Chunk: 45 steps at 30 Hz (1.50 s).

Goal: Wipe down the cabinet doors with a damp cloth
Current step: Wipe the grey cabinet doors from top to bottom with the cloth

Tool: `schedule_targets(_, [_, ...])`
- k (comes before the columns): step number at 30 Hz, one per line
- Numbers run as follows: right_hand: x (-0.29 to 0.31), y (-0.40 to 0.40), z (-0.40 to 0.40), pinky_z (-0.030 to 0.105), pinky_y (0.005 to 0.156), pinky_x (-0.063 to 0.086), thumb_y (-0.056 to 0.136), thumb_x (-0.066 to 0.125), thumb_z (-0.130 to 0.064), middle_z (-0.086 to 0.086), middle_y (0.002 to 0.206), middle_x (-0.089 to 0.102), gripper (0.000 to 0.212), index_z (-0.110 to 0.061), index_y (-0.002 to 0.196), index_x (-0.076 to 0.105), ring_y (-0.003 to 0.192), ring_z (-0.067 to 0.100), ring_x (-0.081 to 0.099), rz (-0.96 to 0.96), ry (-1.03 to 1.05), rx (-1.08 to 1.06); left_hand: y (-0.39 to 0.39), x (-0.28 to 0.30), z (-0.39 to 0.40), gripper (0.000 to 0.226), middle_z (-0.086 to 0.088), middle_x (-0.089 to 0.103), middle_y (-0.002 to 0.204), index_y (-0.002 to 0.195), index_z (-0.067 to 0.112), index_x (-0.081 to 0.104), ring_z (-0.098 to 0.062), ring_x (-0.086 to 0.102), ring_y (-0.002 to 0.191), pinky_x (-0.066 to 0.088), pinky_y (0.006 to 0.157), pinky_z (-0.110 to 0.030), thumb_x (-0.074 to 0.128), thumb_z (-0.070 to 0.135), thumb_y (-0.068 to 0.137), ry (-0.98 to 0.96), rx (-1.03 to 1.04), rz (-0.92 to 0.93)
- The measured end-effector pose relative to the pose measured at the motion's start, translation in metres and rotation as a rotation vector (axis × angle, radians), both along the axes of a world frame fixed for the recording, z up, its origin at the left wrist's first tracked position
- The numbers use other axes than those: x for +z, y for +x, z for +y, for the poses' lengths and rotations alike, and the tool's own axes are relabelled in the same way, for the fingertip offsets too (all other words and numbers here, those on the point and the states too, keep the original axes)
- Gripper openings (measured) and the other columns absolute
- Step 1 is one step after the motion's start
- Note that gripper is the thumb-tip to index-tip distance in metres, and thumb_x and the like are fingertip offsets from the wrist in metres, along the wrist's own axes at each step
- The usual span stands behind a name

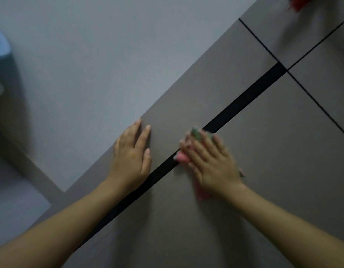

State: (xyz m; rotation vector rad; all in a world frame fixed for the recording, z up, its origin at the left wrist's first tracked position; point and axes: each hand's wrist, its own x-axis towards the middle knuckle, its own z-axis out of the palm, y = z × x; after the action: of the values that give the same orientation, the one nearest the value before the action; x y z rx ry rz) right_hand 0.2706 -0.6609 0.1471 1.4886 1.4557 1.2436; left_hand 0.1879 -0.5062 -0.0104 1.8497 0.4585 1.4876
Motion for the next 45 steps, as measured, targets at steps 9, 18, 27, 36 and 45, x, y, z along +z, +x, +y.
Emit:
schedule_targets(9, [-0.027,-0.008,0.082,0.046,0.118,0.007,0.099,0.028,-0.036,0.008,0.157,0.016,0.056,-0.014,0.150,0.024,0.146,0.032,0.012,0.028,0.052,0.006,-0.008,-0.033,0.014,0.059,-0.020,0.042,0.143,0.139,-0.001,0.043,-0.025,0.031,0.130,0.029,0.108,-0.045,0.035,0.031,0.089,-0.021,-0.031,0.025])
schedule_targets(18, [-0.023,-0.011,0.059,0.046,0.117,0.012,0.098,0.027,-0.038,0.014,0.156,0.020,0.058,-0.012,0.150,0.025,0.146,0.031,0.014,0.044,0.004,0.001,-0.019,-0.047,0.015,0.066,-0.016,0.027,0.154,0.150,0.013,0.028,-0.024,0.019,0.139,0.016,0.111,-0.039,0.027,0.042,0.090,-0.021,-0.096,0.151])
schedule_targets(27, [-0.097,-0.002,0.013,0.042,0.120,-0.002,0.098,0.027,-0.038,0.009,0.156,0.014,0.055,-0.015,0.148,0.029,0.147,0.028,0.003,0.055,-0.250,-0.025,-0.019,-0.083,0.022,0.066,-0.015,0.039,0.143,0.149,0.016,0.029,-0.031,0.039,0.128,0.033,0.107,-0.045,0.029,0.043,0.089,-0.141,-0.173,0.152])
schedule_targets(36, [-0.094,-0.017,0.100,0.046,0.118,0.003,0.100,0.023,-0.038,0.013,0.157,0.003,0.059,-0.009,0.151,0.015,0.146,0.033,0.008,0.121,0.039,0.000,-0.035,-0.095,0.035,0.070,-0.009,0.034,0.152,0.151,0.009,0.021,-0.023,0.036,0.137,0.029,0.110,-0.032,0.032,0.039,0.089,-0.167,-0.213,0.248])
schedule_targets(45, [-0.110,-0.005,0.037,0.042,0.120,0.000,0.098,0.023,-0.039,0.012,0.155,0.019,0.056,-0.015,0.148,0.027,0.145,0.031,0.011,0.084,-0.246,-0.017,-0.036,-0.108,0.029,0.069,-0.012,0.027,0.155,0.151,0.007,0.018,-0.024,0.027,0.142,0.021,0.116,-0.036,0.034,0.037,0.091,-0.151,-0.241,0.256])
